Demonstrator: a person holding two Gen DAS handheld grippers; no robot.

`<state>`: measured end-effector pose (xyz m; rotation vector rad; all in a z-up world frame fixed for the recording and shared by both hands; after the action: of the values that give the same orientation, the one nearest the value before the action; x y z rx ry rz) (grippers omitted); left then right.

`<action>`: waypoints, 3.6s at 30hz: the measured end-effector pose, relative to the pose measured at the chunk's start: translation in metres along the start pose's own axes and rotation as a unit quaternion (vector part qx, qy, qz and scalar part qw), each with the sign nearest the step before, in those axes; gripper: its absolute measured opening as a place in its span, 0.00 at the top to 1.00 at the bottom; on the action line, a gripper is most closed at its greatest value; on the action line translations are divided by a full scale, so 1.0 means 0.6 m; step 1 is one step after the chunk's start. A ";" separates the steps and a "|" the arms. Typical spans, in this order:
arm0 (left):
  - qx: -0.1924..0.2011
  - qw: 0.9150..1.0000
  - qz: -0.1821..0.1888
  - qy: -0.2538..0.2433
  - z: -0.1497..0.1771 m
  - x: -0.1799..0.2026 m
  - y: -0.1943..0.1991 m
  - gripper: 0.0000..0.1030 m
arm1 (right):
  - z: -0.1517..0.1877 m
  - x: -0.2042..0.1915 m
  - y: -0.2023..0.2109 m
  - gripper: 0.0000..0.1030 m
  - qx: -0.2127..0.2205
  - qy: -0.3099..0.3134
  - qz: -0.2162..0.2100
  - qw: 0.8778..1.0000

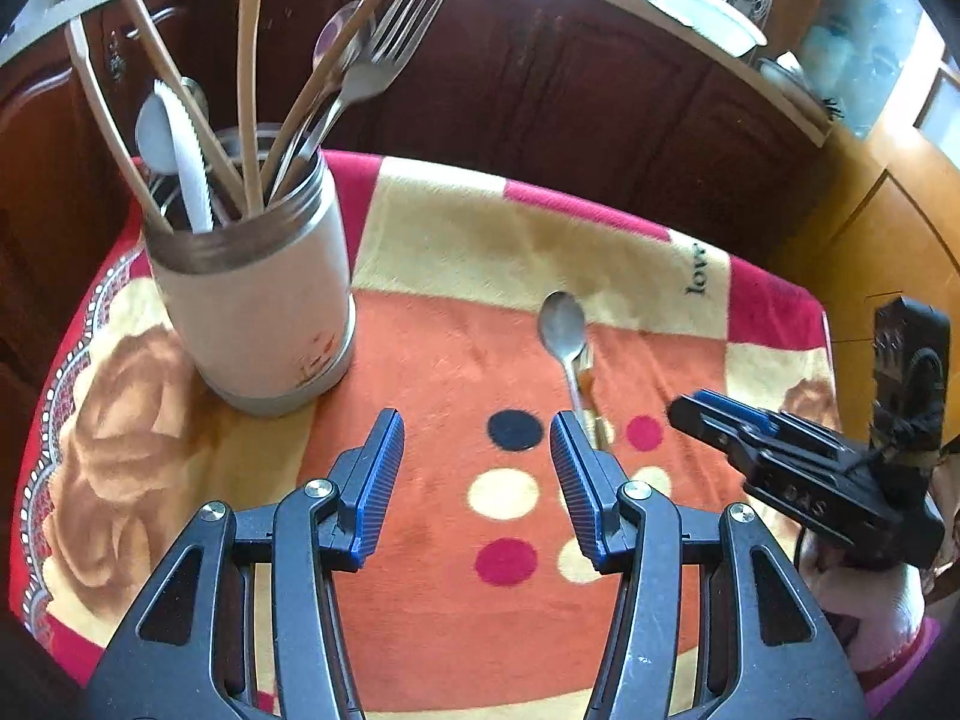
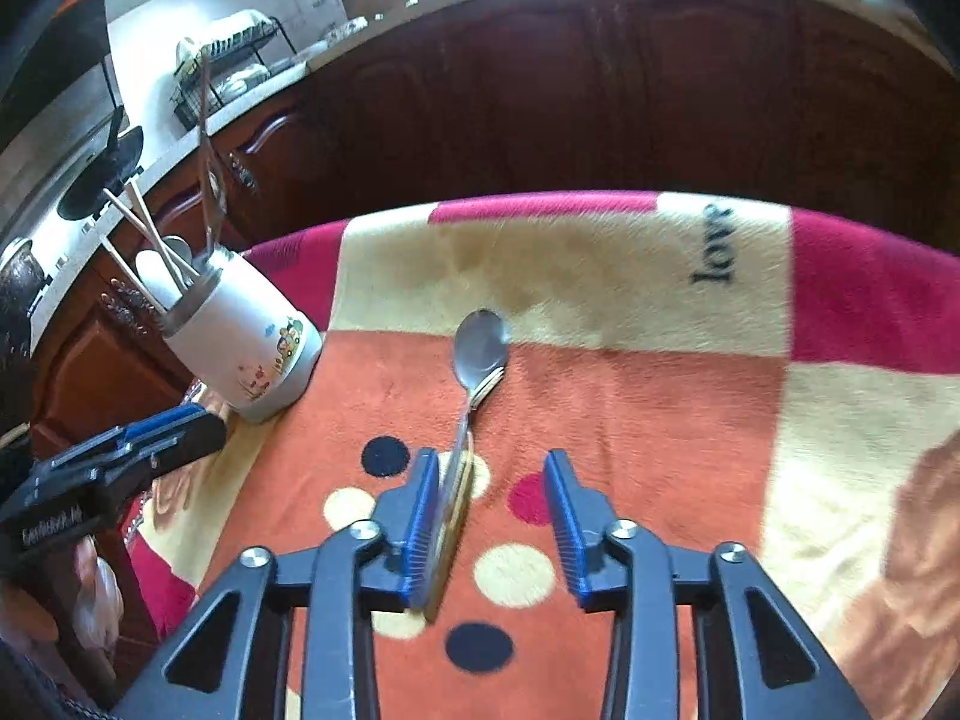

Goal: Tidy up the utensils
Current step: 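Move both grippers back over the last metal spoon and fork, then close the left gripper on the metal spoon while the right gripper grasps the fork, then lift the spoon with the left gripper while the right gripper lifts the fork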

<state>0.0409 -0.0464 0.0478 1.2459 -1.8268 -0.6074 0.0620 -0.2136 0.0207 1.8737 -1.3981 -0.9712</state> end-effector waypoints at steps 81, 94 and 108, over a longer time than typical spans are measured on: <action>0.083 0.991 0.103 -0.029 -0.083 0.010 0.154 1.00 | -0.066 -0.041 0.173 0.98 0.110 -0.003 -0.130 0.985; 0.234 0.972 -0.017 -0.017 -0.196 -0.114 0.343 1.00 | -0.180 -0.236 0.199 0.98 0.159 0.069 -0.190 0.966; 0.283 0.951 -0.111 -0.049 -0.224 -0.151 0.264 1.00 | -0.246 -0.339 0.089 0.98 0.159 0.077 -0.185 0.967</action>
<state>0.0863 0.1065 0.2082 1.8462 -2.0362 -0.2640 0.1209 -0.0261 0.1857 2.4588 -1.1876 -0.7793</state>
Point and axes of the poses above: each gripper's, at about its wrist camera, not at the fingertips, and y roughly against the way its jaws point, x to its right, z to its underside, the point moved 5 cm from there along -y, roughly the way its jaws point, and after that the axes turned 8 degrees about z, right-handed, at the moved point
